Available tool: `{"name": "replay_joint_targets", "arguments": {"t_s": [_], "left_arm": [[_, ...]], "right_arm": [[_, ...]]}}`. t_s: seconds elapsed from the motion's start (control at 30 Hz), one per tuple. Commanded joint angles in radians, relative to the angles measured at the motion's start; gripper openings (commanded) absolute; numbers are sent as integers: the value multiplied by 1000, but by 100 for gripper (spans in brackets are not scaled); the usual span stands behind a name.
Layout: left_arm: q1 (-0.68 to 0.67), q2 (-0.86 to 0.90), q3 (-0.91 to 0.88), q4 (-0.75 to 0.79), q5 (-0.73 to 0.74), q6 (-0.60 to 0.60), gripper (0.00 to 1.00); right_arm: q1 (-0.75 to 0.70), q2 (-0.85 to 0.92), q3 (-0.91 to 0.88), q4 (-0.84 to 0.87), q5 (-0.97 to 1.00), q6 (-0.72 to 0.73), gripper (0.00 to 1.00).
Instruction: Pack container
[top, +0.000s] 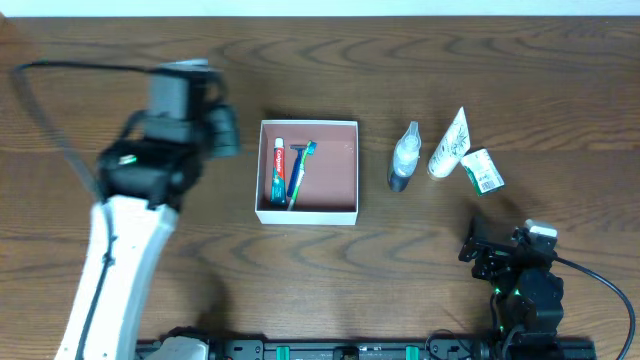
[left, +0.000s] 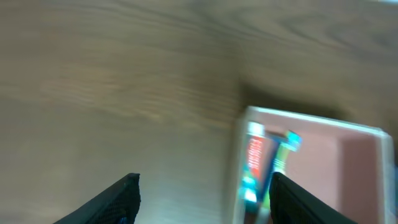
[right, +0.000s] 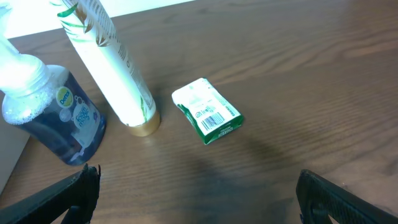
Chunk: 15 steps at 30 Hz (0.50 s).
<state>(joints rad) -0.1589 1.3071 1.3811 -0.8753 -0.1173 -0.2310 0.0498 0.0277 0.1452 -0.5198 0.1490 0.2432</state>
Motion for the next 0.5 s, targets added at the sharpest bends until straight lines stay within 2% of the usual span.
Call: {"name": "replay_joint_targets", "arguments": {"t_s": [0.0,0.1,0.17,0.2,0.47], "left_arm": [[115,-32,12,-25,-29,-18,67],[189,-36,12,-46,-26,-18,68],[225,-34,11,-61,-26,-17,83],[237,-34,11,-64,-26,-17,98],[265,-34,11,-66,-26,-17,98]], "right_arm": [[-8,-7,-2,0,0,-13,99],[-8,-7,-2,0,0,-13,99],[-8,-7,-2,0,1,-13,99],[-8,-7,-2,0,0,-13,99],[-8,-7,-2,1,1,-13,99]]}}
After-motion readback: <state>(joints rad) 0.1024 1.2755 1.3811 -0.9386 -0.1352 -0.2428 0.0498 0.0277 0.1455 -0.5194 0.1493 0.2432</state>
